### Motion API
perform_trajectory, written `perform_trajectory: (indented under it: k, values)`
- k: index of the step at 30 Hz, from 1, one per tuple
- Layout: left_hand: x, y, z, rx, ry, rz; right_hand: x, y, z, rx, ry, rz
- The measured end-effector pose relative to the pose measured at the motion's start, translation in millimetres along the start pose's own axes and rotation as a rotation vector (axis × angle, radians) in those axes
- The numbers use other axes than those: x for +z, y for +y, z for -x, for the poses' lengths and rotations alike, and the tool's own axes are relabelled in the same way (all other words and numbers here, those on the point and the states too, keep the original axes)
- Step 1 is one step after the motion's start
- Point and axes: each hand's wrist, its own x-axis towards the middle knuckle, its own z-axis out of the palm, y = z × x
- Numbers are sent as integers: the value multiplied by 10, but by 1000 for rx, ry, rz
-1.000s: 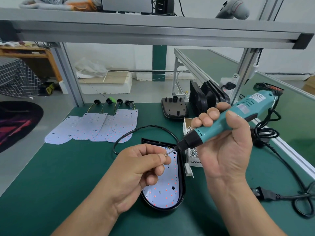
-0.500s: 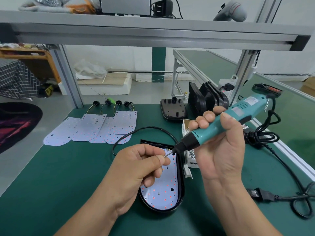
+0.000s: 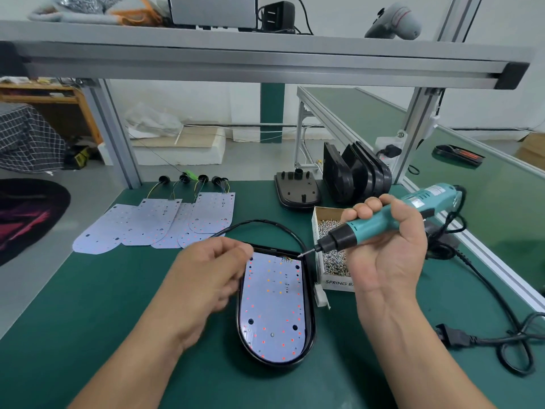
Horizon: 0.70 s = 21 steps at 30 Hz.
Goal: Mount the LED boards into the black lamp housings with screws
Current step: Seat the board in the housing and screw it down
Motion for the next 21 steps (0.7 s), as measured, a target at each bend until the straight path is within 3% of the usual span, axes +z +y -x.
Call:
perform_trajectory:
  k: [2, 4, 9, 16, 21]
  values:
    - [-89, -55, -81, 68, 141, -329, -54, 6, -52, -34, 8, 63]
    - [-97, -110, -109, 65, 159, -533, -105, 41, -79, -57, 3, 121]
    - [-9, -215, -148, -48, 72, -684, -198, 98, -110, -66, -39, 228]
    - [15, -264, -183, -112, -73, -570, -189, 104, -99, -47, -117, 289]
    - [38, -267, -170, -114, -87, -555, -157, 120, -70, -46, -165, 380]
